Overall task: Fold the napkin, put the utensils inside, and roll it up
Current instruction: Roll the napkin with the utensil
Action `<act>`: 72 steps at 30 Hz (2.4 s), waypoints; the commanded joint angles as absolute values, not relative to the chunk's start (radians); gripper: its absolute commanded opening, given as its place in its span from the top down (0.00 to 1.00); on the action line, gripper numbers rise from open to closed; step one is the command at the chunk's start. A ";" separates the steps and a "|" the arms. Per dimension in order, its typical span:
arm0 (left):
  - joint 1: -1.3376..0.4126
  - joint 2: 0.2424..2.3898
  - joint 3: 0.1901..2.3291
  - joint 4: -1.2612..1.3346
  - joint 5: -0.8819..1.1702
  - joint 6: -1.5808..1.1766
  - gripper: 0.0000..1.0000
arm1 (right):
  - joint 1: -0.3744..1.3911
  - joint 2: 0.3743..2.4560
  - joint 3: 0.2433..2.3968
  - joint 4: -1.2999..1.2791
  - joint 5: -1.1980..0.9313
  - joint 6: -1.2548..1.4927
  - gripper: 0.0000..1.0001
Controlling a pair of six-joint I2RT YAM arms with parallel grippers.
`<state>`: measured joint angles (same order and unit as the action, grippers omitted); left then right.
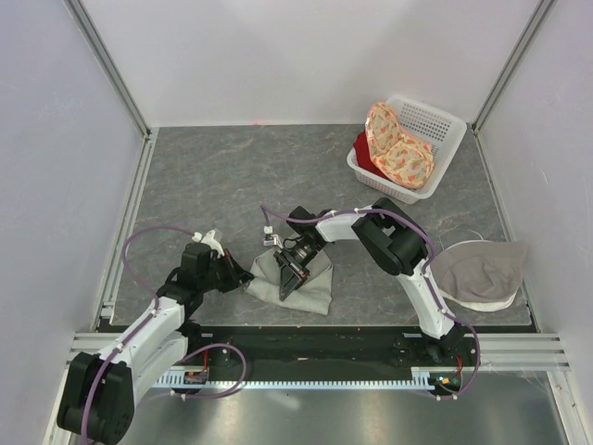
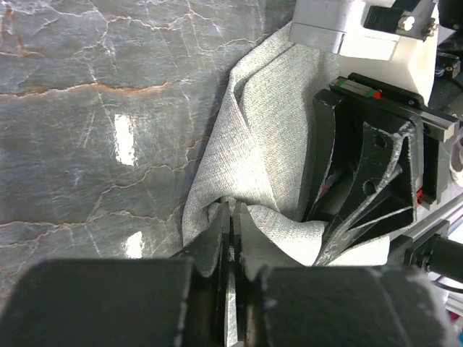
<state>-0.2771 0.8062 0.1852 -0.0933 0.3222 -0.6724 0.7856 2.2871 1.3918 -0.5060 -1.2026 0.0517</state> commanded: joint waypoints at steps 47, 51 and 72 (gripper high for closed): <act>-0.279 0.979 0.345 -0.182 0.198 -0.644 0.41 | 1.140 1.878 1.115 -0.299 -0.092 -0.187 0.62; -0.279 0.931 0.354 -0.230 0.120 -0.643 0.33 | 1.097 1.876 1.131 -0.362 -0.231 -0.121 0.68; -0.281 0.897 0.265 -0.112 0.293 -0.623 0.27 | 0.885 2.137 1.331 -0.571 -0.972 -0.029 0.69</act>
